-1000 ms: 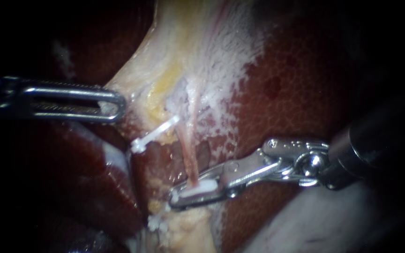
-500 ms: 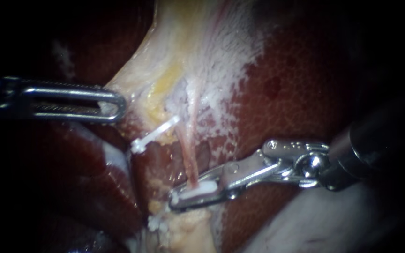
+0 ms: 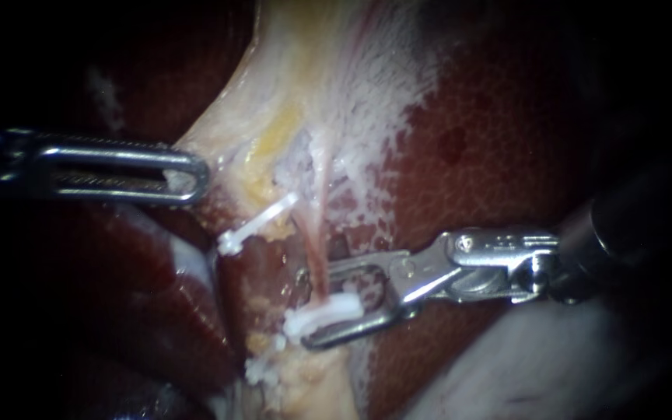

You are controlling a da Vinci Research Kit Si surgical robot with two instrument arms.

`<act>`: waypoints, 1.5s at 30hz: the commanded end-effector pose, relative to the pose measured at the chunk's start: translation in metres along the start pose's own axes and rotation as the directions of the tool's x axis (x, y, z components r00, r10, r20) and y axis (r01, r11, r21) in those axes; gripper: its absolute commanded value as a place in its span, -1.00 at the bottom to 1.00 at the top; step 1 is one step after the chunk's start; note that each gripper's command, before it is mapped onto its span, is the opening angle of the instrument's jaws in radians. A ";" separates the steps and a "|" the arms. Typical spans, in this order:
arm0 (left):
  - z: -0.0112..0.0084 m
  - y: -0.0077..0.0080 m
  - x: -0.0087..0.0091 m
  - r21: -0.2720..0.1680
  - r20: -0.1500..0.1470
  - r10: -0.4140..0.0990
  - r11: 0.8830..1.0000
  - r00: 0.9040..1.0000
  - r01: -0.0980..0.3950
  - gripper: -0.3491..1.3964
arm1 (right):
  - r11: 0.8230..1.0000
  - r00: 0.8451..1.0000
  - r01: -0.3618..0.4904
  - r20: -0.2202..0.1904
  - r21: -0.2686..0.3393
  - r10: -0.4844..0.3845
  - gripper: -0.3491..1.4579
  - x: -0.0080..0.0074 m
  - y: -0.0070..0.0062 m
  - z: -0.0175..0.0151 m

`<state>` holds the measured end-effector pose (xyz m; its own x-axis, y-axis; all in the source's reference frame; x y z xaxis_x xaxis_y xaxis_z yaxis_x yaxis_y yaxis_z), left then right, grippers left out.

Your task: Going back second clip right tube

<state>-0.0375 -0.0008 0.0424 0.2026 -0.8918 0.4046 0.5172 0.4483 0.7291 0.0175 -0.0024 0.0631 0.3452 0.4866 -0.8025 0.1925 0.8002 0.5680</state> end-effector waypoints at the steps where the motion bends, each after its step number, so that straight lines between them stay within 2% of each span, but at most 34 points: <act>1: 0.0000 0.0000 0.0000 0.000 0.000 0.000 1.000 1.000 0.000 -1.00 | 1.000 1.000 0.011 -0.001 -0.008 -0.011 0.05 0.0001 0.0000 -0.0002; 10: 0.0001 0.0003 0.0001 0.000 0.000 0.001 1.000 1.000 -0.001 -1.00 | 0.999 1.000 0.027 -0.006 -0.018 -0.028 0.05 0.0000 -0.0007 -0.0037; 27: 0.0006 0.0014 0.0007 0.000 0.000 0.005 1.000 1.000 -0.005 -1.00 | 0.991 0.995 0.101 -0.013 -0.088 -0.103 0.06 0.0015 -0.0026 -0.0115; 36: 0.0011 0.0026 0.0009 -0.001 0.005 0.006 1.000 1.000 -0.006 -1.00 | 0.990 0.994 0.109 -0.014 -0.091 -0.111 0.06 0.0025 -0.0031 -0.0128; 45: 0.0027 0.0053 0.0016 -0.014 -0.008 0.012 1.000 1.000 -0.013 -1.00 | 0.990 0.994 0.109 -0.014 -0.090 -0.111 0.05 0.0026 -0.0035 -0.0128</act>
<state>-0.0368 0.0004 0.0489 0.2152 -0.8860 0.4108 0.5258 0.4596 0.7158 0.0060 0.0005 0.0567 0.3083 0.3998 -0.8632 0.1454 0.8770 0.4581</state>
